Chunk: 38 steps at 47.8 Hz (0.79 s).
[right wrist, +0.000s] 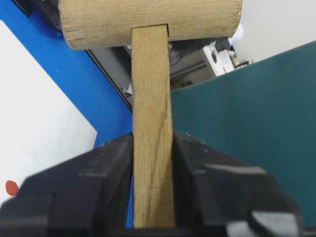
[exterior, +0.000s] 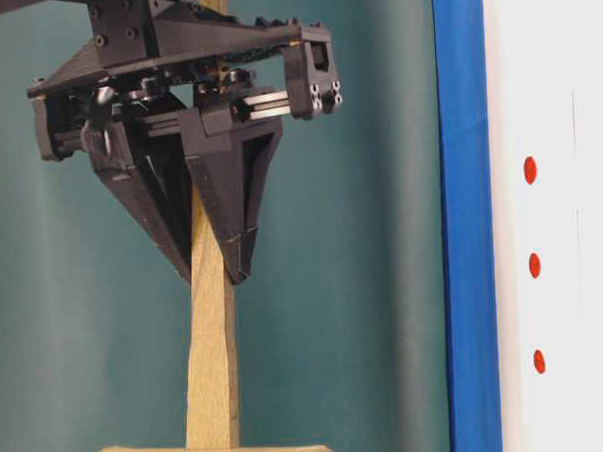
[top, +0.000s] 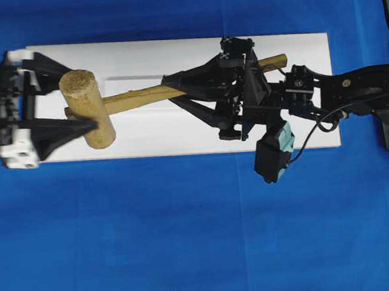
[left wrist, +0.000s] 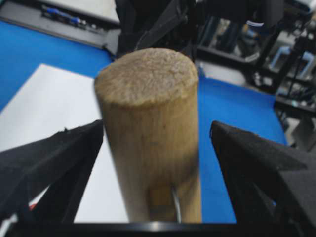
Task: Hit the mark with a hammer.
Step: 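Move the left gripper to the mallet head and close on it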
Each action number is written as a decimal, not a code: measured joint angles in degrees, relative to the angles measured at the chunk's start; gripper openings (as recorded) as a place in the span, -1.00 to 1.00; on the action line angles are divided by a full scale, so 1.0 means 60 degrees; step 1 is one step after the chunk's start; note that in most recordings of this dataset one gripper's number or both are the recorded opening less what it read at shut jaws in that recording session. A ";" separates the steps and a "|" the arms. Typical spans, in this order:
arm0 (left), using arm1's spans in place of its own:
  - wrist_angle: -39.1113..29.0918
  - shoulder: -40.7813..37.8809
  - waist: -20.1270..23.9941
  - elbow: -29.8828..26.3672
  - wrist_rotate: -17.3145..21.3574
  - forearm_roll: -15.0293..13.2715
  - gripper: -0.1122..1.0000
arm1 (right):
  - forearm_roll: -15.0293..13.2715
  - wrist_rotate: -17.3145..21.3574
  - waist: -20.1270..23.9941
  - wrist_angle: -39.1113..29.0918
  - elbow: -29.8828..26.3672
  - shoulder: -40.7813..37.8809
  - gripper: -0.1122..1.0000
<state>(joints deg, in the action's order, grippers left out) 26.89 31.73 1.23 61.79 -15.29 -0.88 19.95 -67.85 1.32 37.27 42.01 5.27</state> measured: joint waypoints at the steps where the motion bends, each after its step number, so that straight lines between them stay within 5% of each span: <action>1: 0.0015 -0.0117 0.0000 -0.0073 0.0000 0.0000 0.88 | 0.0000 0.0000 0.0029 0.0000 0.0000 0.0000 -0.63; 17: 0.0059 -0.0703 -0.0015 -0.0498 0.0000 0.0000 0.82 | 0.0000 0.0015 0.0029 -0.0044 0.0000 0.0000 -0.63; 27: 0.0029 -0.0718 -0.0015 -0.0513 -0.0396 -0.0044 -0.05 | 0.0000 0.0088 0.0029 -0.0132 -0.0015 0.0000 -0.63; 38: -0.0132 -0.0718 -0.0015 -0.0527 -0.0396 -0.0044 -0.02 | 0.0000 0.0088 0.0029 -0.0161 -0.0015 0.0000 -0.62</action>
<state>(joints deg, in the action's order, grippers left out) 26.10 27.42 1.14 58.62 -17.67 -1.14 19.95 -67.32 1.49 36.30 41.92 5.27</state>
